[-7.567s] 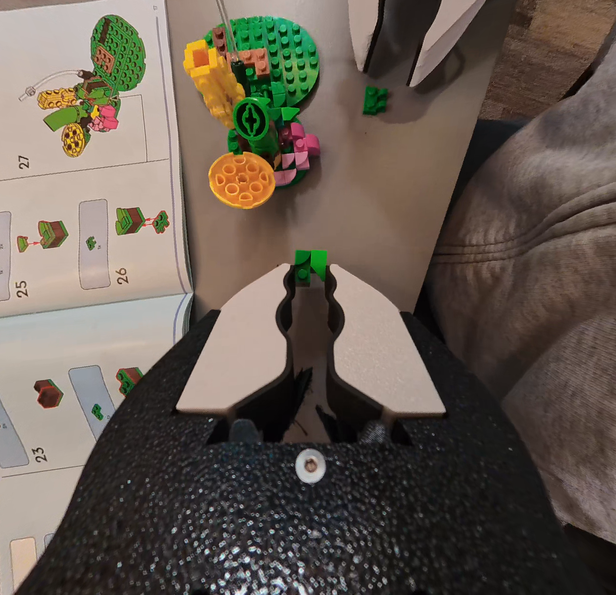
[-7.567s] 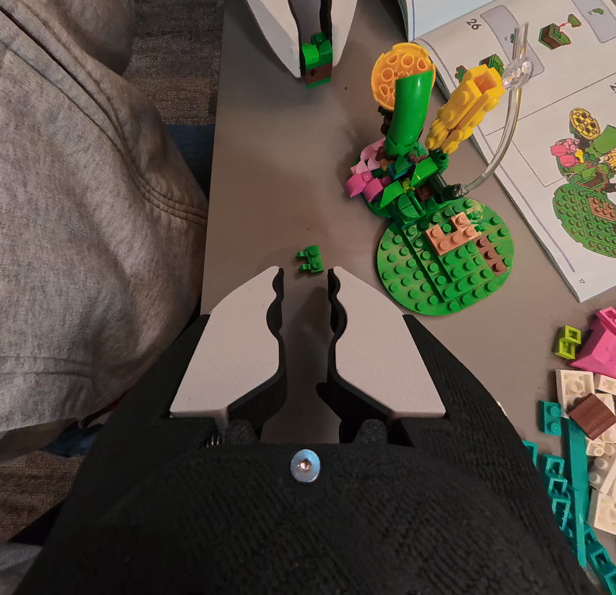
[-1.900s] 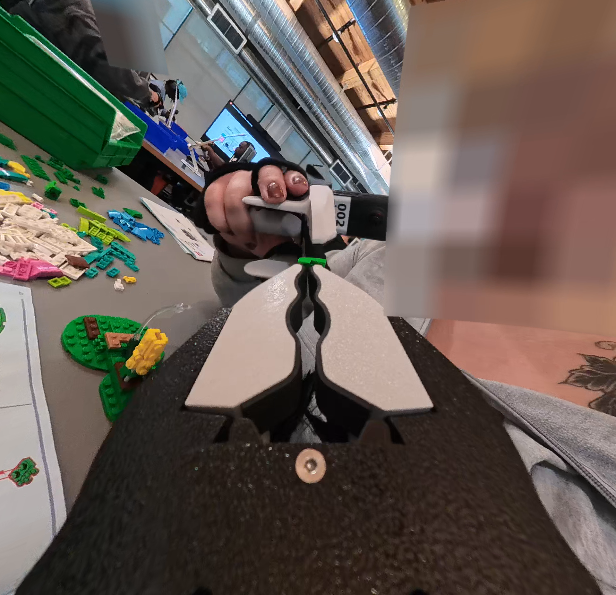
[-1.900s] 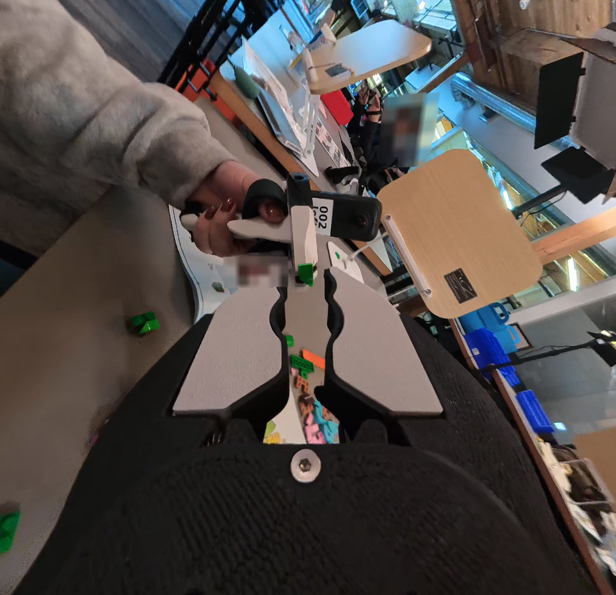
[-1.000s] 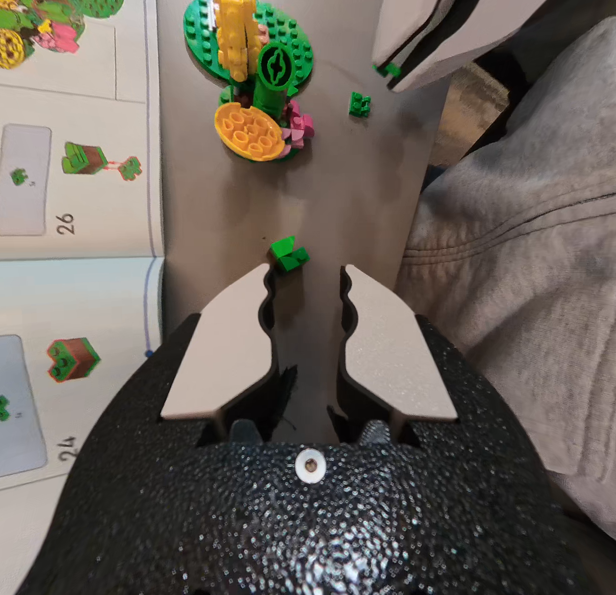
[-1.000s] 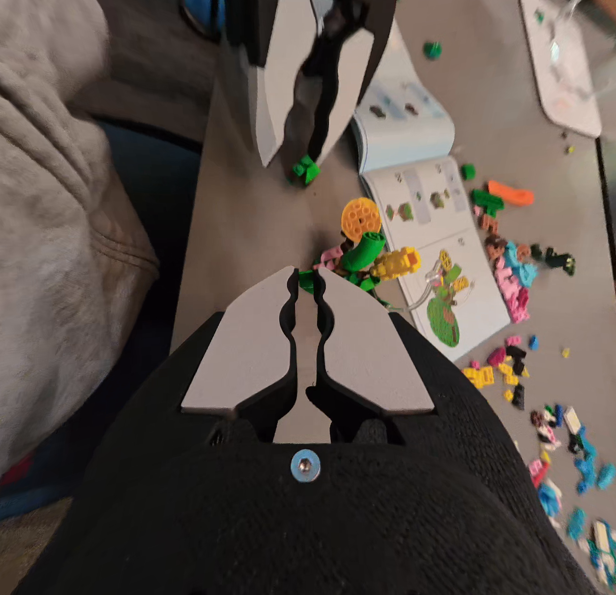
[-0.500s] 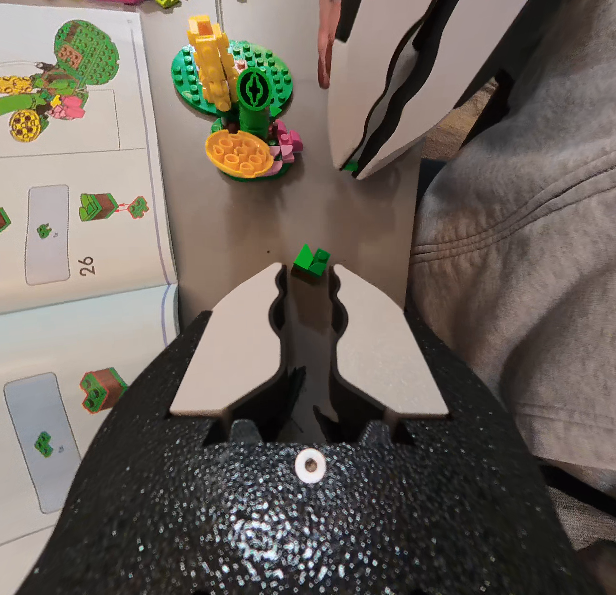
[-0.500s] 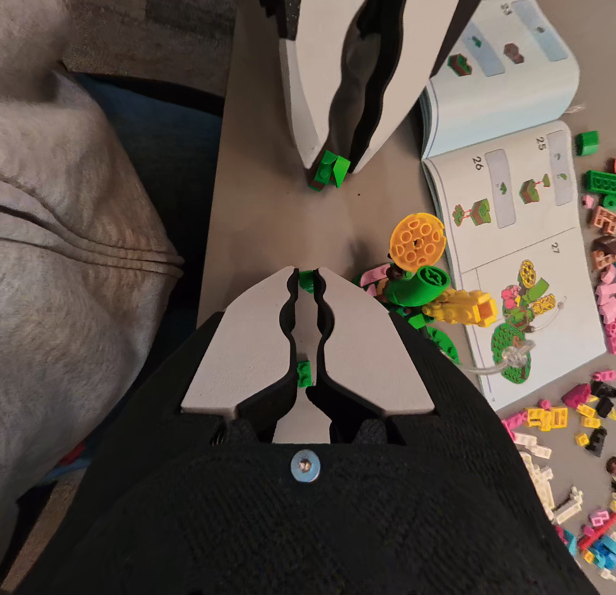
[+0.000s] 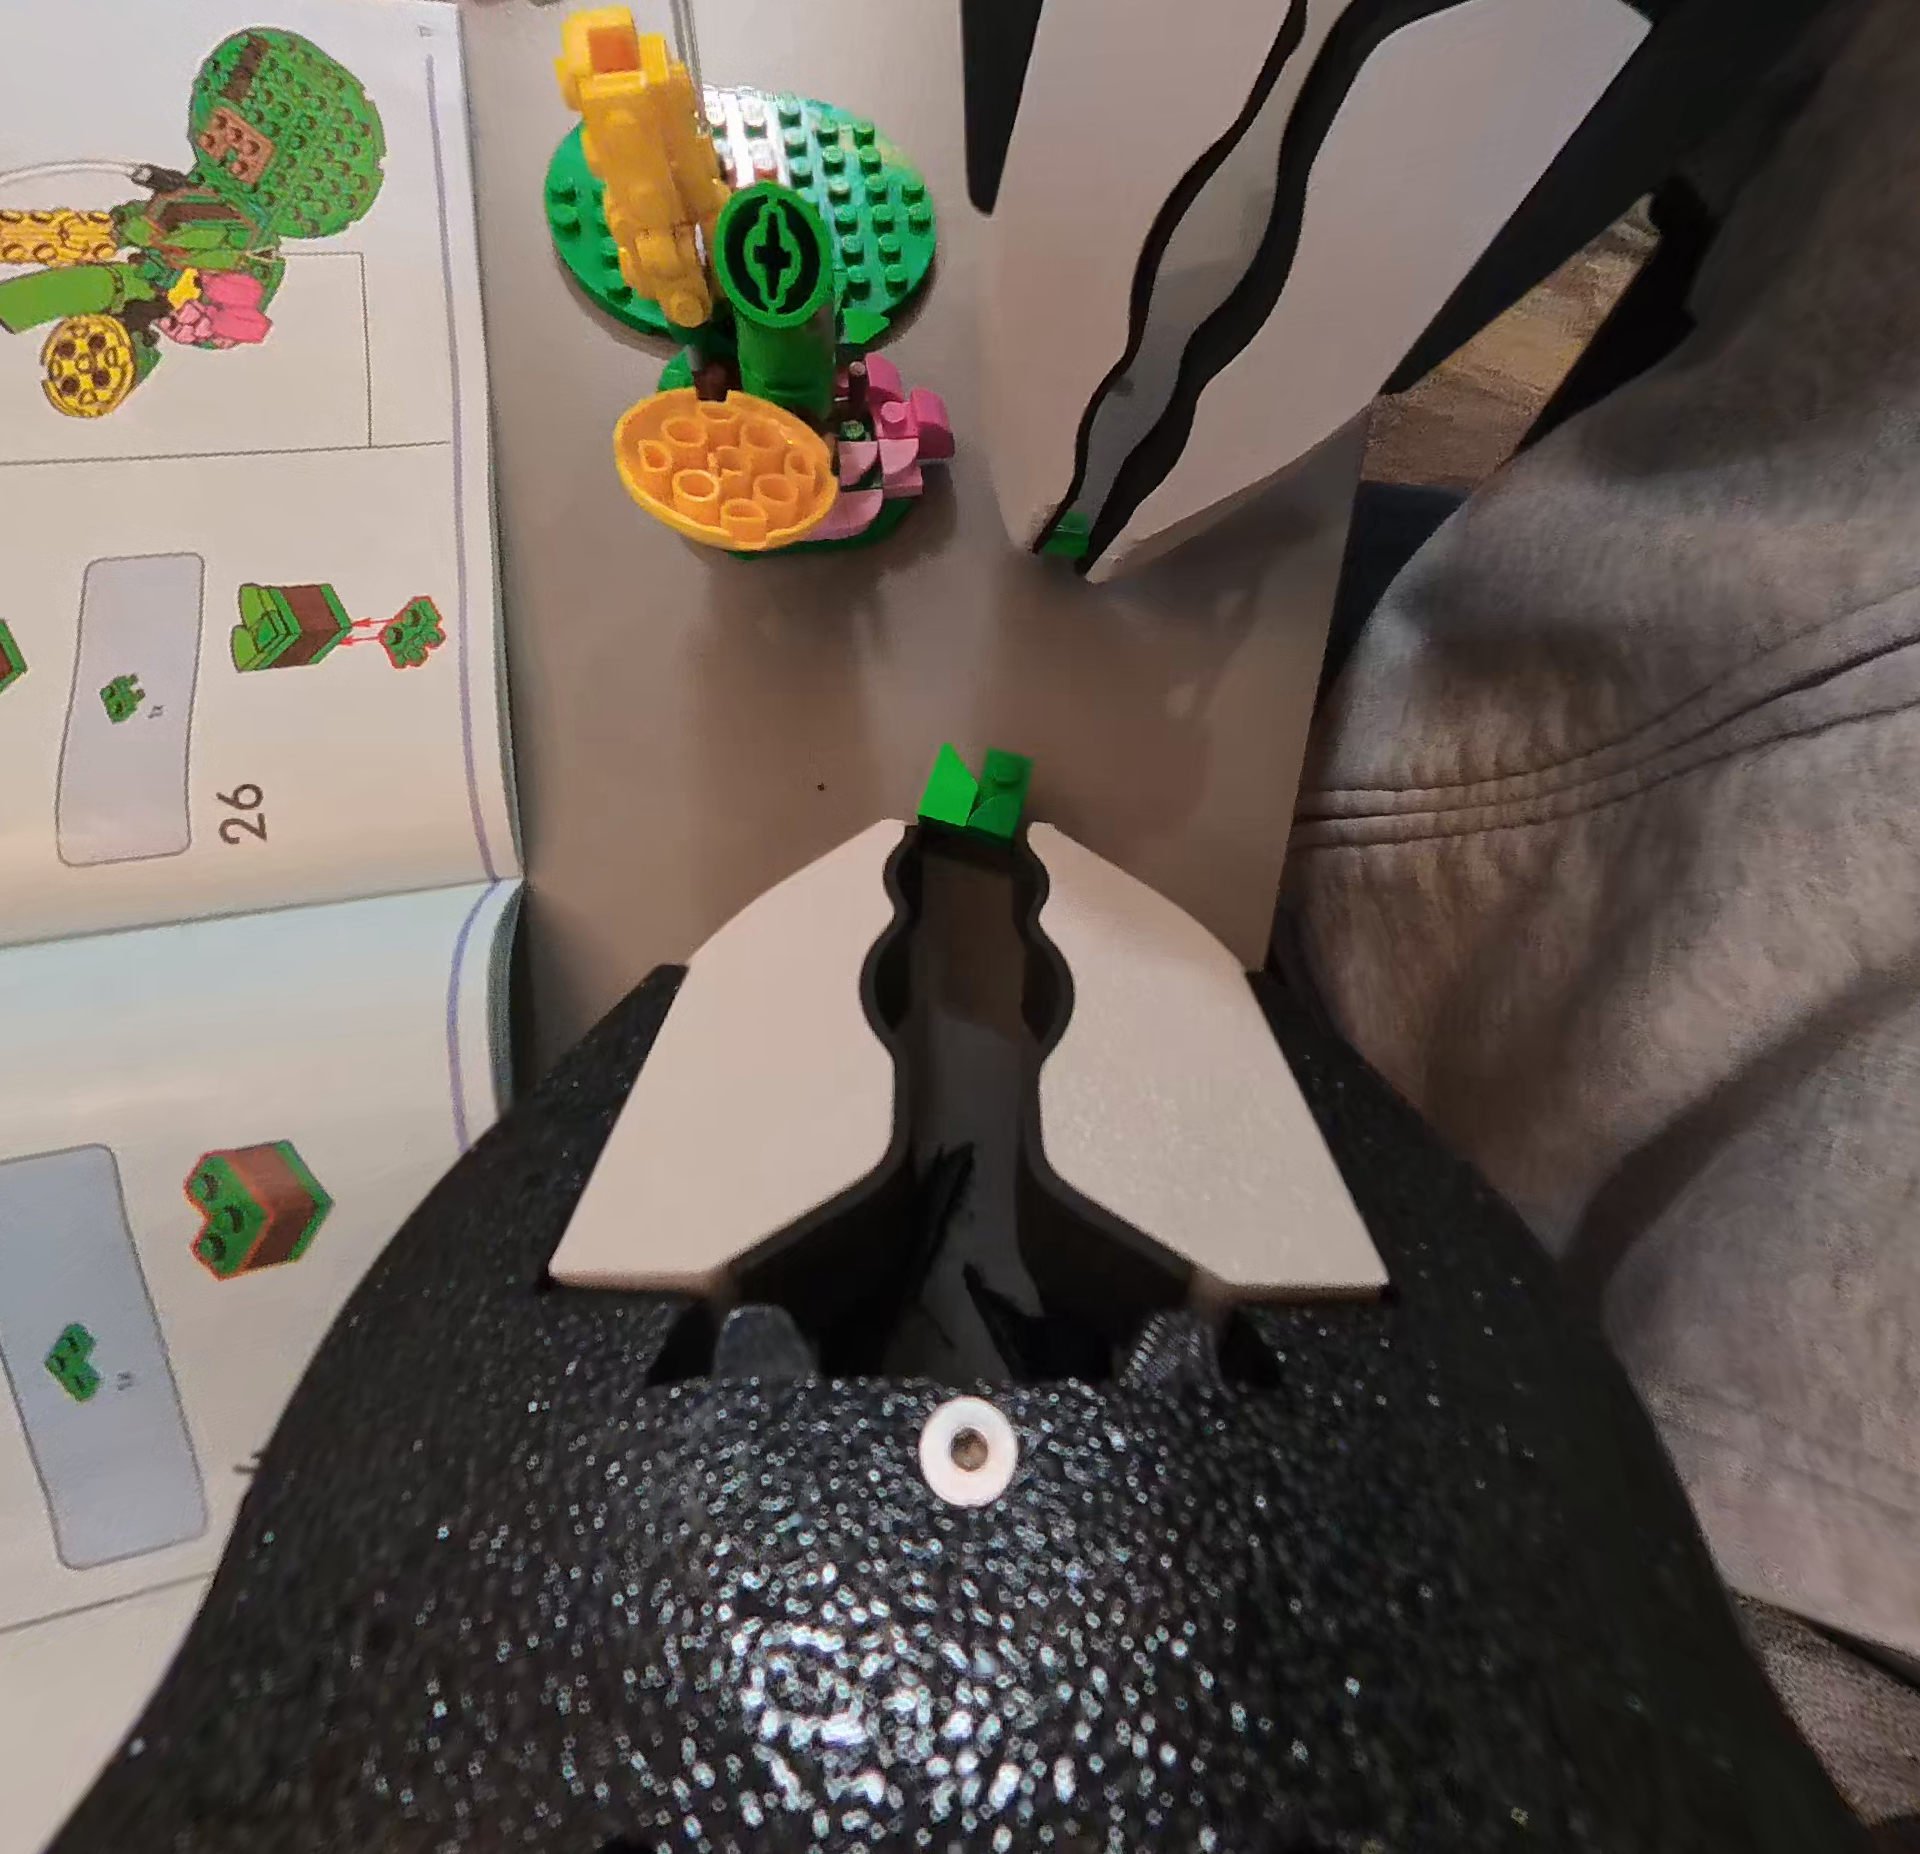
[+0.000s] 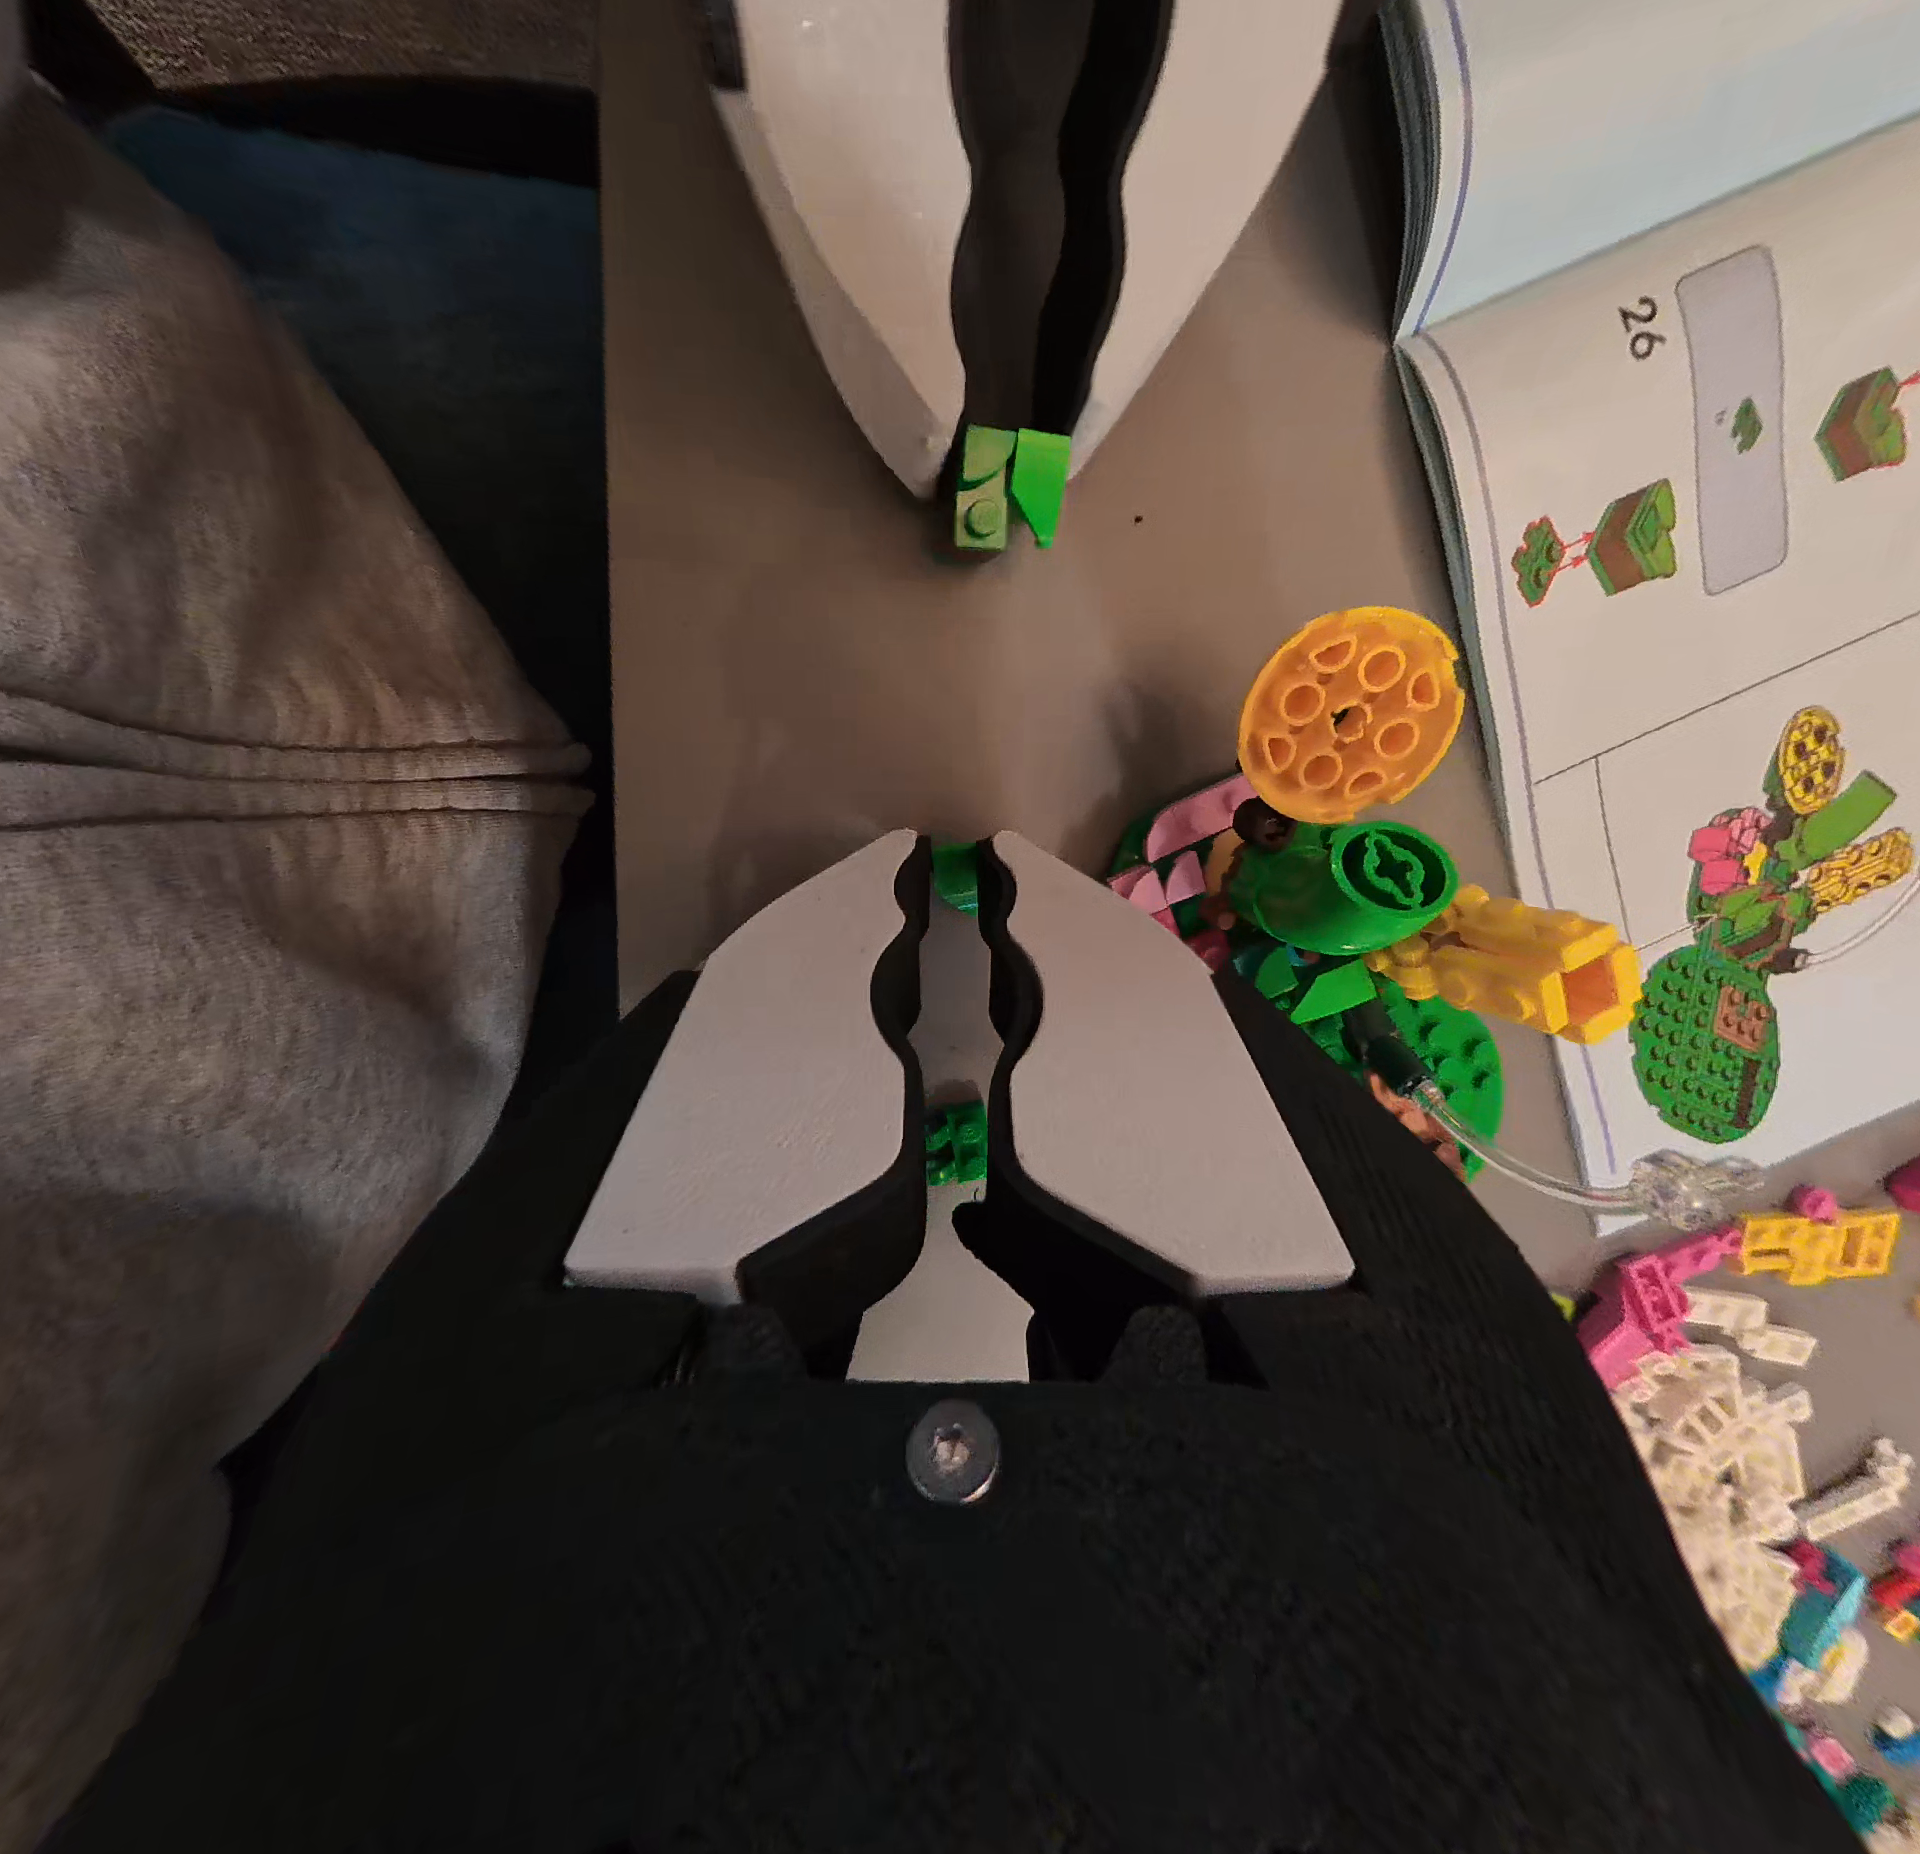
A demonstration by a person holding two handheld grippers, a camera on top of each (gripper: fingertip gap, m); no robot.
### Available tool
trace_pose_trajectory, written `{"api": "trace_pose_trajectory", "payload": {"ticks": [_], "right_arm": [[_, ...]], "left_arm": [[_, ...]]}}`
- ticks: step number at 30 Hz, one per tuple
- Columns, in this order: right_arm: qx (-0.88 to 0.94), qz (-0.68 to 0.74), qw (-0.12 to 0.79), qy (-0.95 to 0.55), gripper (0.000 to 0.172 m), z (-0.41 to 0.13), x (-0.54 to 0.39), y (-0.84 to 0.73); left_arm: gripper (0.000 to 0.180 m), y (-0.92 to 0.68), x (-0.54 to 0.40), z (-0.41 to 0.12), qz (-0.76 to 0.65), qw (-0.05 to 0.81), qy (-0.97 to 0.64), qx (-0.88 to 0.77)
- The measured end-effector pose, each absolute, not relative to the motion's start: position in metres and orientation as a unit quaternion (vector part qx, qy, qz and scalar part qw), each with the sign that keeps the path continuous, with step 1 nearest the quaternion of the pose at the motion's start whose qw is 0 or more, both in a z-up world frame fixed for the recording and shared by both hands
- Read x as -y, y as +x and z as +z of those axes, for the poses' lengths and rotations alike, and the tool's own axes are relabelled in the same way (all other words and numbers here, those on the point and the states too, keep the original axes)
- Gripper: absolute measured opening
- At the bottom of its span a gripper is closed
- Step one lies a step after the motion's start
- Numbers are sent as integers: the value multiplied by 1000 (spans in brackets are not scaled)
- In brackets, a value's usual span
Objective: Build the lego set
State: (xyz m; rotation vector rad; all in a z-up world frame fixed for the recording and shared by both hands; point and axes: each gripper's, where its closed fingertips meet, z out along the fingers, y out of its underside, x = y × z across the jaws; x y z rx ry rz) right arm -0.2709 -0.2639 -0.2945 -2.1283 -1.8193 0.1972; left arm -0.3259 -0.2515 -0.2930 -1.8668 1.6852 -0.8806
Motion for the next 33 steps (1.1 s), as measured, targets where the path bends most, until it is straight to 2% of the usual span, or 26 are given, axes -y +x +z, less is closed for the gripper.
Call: {"api": "trace_pose_trajectory", "payload": {"ticks": [1, 22, 33], "right_arm": [[637, 70, 163, -750, 7, -295, 264, -270], [654, 54, 172, -735, 7, -298, 266, -260], [660, 75, 195, -722, 7, -294, 267, -266]], "left_arm": [[16, -326, 253, -293, -319, 236, -686, -609], [16, -325, 258, -293, -301, 251, -708, -587], [16, -329, 258, -283, -318, 293, -715, -550]]}}
